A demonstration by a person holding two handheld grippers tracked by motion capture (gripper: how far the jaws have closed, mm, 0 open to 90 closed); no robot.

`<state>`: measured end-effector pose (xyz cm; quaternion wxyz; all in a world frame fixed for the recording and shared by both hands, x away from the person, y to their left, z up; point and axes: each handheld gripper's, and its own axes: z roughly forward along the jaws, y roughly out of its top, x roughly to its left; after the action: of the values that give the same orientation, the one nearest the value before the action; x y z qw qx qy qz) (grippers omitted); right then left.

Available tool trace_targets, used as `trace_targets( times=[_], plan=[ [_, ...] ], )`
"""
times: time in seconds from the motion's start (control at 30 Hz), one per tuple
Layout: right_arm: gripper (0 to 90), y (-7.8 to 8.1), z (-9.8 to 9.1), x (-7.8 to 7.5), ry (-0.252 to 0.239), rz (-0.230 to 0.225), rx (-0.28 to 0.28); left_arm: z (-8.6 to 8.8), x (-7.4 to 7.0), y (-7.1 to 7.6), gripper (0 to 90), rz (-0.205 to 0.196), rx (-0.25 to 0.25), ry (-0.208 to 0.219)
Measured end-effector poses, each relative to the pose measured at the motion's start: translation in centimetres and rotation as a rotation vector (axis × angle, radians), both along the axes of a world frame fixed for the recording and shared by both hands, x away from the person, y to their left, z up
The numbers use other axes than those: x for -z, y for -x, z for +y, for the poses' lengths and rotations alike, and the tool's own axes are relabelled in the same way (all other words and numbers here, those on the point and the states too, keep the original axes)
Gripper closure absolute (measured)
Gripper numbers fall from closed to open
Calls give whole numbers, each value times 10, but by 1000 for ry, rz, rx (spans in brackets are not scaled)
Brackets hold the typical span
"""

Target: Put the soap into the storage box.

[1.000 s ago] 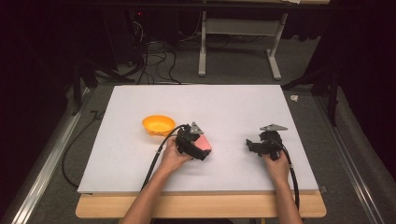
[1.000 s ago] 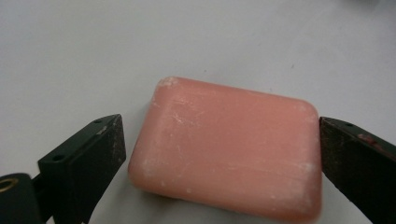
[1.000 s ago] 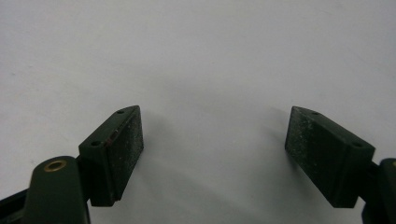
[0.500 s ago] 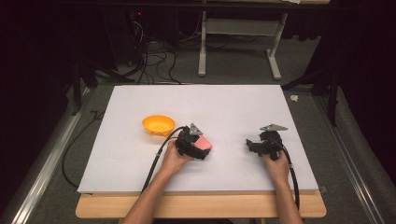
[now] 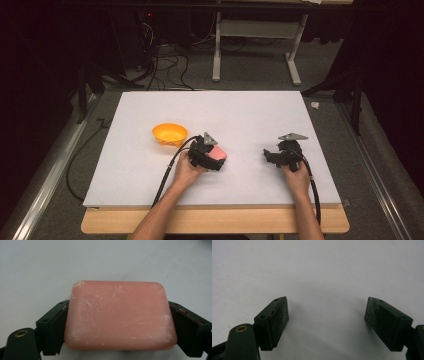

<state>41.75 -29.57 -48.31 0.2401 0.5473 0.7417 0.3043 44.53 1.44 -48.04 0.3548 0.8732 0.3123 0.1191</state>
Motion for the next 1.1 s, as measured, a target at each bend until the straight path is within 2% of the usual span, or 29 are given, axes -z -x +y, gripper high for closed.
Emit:
trace_targets(
  times=[0.2, 0.3, 0.33, 0.7, 1.1],
  plan=[
    [199, 0, 0, 0, -1, 1, 1, 1, -3, 3, 138, -13, -11, -18],
    [199, 0, 0, 0, 0, 0, 0, 4, -6, 5, 138, 31, -9, 33],
    [199, 0, 0, 0, -1, 1, 0, 5, -8, 6, 138, 32, -18, 36],
    [198, 0, 0, 0, -1, 1, 0, 15, -20, 16, 138, -5, -36, 23],
    [196, 0, 0, 0, -1, 1, 1, 29, -36, 24, 138, -7, -59, 44]
  ],
)
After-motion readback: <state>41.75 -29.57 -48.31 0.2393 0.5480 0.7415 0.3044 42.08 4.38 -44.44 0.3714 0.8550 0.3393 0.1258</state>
